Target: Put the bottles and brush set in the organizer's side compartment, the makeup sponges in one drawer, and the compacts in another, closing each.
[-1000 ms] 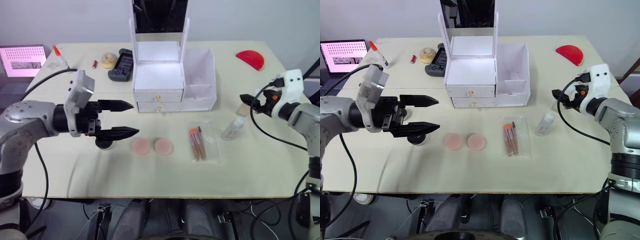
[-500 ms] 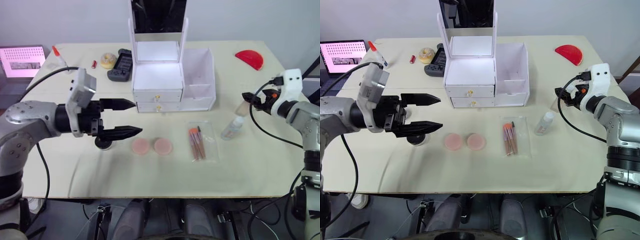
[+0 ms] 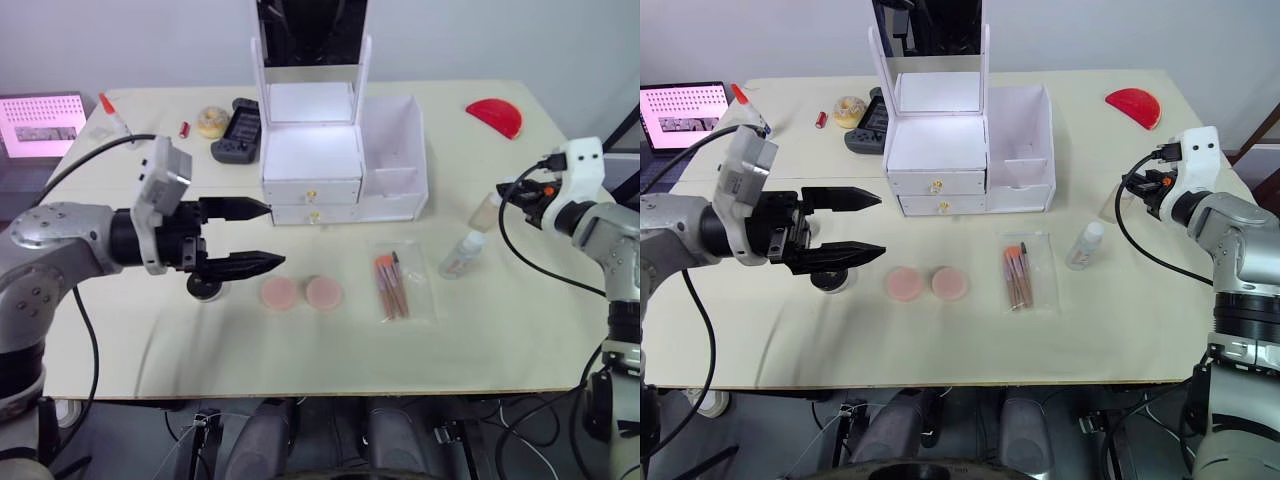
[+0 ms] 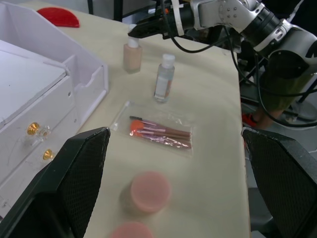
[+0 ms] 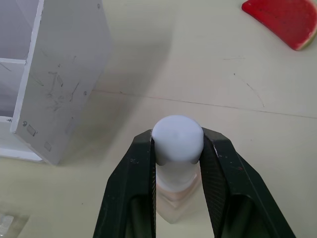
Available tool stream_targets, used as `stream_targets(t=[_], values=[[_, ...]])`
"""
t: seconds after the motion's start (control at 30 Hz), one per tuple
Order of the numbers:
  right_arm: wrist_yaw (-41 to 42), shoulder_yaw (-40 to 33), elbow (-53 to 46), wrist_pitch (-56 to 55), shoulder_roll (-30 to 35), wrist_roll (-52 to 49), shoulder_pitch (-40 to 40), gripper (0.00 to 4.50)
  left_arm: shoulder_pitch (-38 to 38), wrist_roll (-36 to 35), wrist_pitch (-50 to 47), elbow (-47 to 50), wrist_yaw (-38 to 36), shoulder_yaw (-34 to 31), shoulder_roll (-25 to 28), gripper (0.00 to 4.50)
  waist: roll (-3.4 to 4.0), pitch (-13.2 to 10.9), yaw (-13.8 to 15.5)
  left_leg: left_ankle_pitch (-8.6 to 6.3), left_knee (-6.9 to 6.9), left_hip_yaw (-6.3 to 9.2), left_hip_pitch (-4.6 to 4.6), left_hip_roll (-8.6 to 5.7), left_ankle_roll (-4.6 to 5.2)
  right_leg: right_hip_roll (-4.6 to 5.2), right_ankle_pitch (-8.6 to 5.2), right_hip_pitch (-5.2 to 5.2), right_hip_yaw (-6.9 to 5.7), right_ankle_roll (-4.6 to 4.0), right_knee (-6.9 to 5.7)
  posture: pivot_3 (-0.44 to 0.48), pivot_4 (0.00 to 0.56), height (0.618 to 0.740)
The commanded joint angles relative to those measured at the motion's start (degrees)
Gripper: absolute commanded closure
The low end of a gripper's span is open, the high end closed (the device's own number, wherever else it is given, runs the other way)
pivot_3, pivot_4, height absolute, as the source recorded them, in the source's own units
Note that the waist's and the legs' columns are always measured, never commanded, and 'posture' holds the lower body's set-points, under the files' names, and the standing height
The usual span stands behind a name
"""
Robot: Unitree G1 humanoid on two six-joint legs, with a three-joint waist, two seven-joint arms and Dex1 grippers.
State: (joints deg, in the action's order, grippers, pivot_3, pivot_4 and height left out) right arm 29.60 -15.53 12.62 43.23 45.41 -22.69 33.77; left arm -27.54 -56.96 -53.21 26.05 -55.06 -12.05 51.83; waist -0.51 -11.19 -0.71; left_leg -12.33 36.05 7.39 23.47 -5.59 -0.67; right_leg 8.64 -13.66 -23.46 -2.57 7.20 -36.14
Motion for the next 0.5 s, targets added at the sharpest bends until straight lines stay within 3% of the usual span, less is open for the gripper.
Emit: stream_targets(t=[0.03,0.3,0.5], values=[[0.76,-1.07,-3.16,-1.33,0.35,-0.26,1.43,3.78,-0.32,-0.77,0.52,1.23,-0.09,-0.98,0.88,0.0,0.0,0.0,-0.01,0.0,0.0,0.0,0.0,0.0,0.0,0.0,0.0,0.0,0.0,0.0,0.0,0.0,0.15,0.737],[6.77,0.93,-12.0,7.43,3.46,-5.8,11.17,3.78,-0.28,0.06,0.94,0.12,-0.7,-0.76,1.04,0.0,0.16,-0.1,-0.28,0.0,-0.02,-0.18,0.0,0.05,0.0,-0.02,0.03,-0.14,0.17,-0.02,-0.05,0.0,0.15,0.737],[6.92,3.46,-12.46,15.59,1.28,-9.15,22.24,3.78,-0.98,0.51,1.16,-0.51,-0.38,-0.25,0.57,0.0,0.08,-0.1,-0.05,0.0,-0.09,-0.2,0.0,0.1,0.0,-0.06,0.02,-0.16,0.18,-0.02,0.01,0.0,0.15,0.737]])
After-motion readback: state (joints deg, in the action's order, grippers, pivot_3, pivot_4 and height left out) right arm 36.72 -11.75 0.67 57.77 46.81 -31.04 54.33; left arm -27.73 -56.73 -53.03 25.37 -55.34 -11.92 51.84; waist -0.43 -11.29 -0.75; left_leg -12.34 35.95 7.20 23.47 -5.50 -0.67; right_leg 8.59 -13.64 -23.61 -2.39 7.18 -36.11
